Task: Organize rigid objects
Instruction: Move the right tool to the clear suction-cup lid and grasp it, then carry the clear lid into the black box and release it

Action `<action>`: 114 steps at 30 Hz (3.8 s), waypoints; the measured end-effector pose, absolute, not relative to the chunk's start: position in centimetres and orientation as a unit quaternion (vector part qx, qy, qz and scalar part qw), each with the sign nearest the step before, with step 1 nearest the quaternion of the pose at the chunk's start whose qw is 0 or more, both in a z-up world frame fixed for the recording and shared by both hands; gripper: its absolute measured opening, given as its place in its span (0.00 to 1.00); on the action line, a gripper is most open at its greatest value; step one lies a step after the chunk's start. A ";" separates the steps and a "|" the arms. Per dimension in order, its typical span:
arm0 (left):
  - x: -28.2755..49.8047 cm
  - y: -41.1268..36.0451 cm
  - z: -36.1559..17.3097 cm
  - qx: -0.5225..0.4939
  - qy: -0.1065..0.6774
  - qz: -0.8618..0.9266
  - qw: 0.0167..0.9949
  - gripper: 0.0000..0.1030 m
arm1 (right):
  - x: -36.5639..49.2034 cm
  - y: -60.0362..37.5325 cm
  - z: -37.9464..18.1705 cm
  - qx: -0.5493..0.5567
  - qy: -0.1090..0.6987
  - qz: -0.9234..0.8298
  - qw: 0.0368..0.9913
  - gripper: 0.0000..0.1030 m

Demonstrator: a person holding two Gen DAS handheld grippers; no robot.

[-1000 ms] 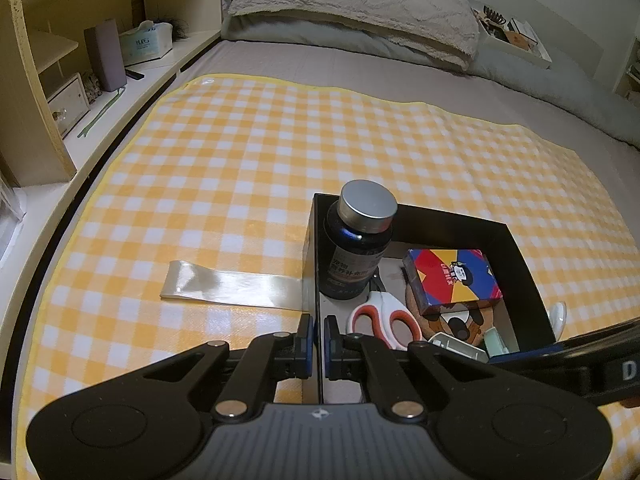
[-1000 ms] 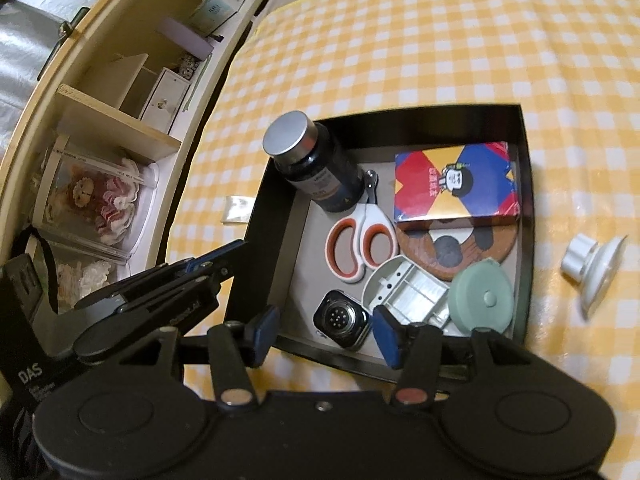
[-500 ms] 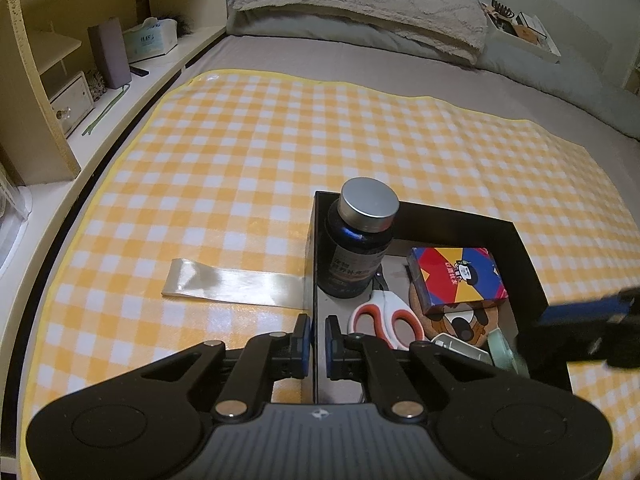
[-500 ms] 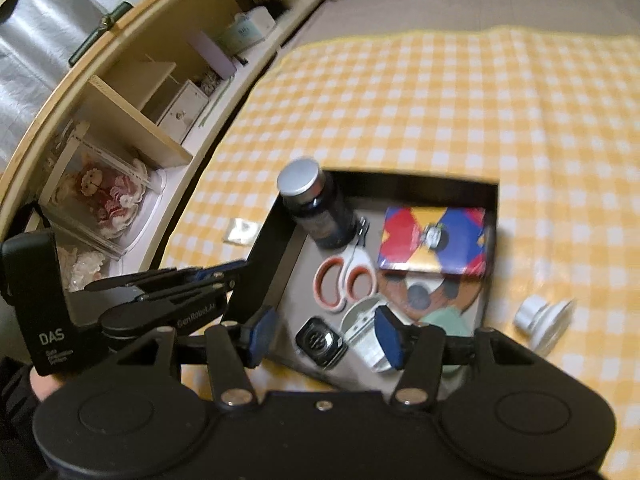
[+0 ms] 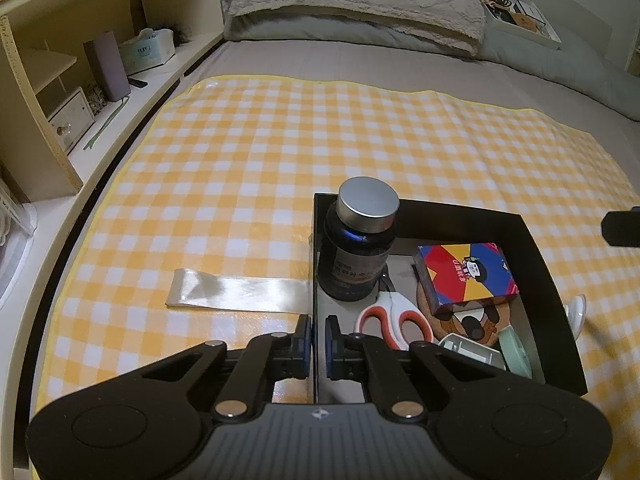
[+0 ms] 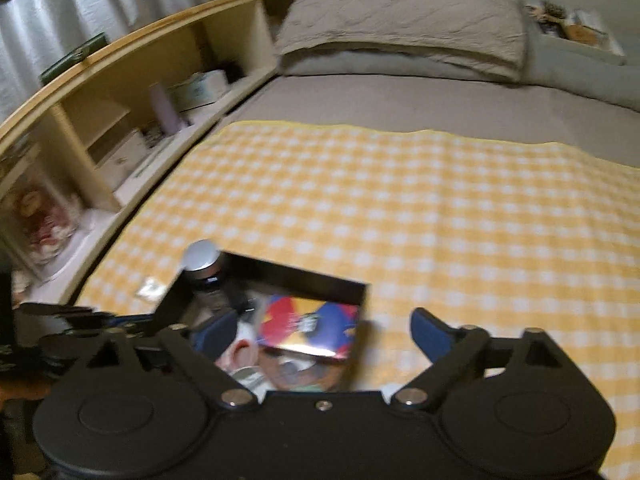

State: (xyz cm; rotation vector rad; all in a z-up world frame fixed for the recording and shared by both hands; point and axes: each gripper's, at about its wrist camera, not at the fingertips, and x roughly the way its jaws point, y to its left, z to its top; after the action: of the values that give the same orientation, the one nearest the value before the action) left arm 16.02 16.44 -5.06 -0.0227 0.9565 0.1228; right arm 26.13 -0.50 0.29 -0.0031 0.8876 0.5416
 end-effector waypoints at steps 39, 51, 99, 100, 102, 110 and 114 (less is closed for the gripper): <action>16.1 16.4 -5.1 -0.011 0.458 0.058 0.887 0.04 | 28.7 -4.2 -8.3 0.078 0.591 0.185 0.781 0.09; 16.0 16.4 -5.1 -0.013 0.458 0.058 0.887 0.04 | 28.9 -4.8 -1.6 0.113 0.464 0.222 0.850 0.08; 16.2 17.0 -5.2 -0.037 0.459 0.046 0.886 0.05 | 25.3 7.4 -8.7 0.203 0.585 0.353 0.701 0.44; 16.1 17.1 -5.2 -0.037 0.459 0.046 0.886 0.05 | 25.3 7.4 -8.5 0.198 0.584 0.352 0.705 0.44; 16.1 17.1 -5.2 -0.037 0.459 0.046 0.886 0.05 | 25.1 7.3 -8.3 0.185 0.580 0.351 0.711 0.46; 16.1 17.1 -5.2 -0.036 0.459 0.046 0.886 0.05 | 24.3 7.0 -6.7 0.124 0.556 0.365 0.736 0.65; 16.1 17.0 -5.2 -0.036 0.459 0.046 0.886 0.05 | 23.6 6.5 -5.5 0.096 0.533 0.377 0.751 0.73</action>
State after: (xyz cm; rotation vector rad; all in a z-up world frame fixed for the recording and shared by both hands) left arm 16.13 17.04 -5.17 -0.0749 0.9551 0.0965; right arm 23.64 6.50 -5.49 0.2108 1.1647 0.8232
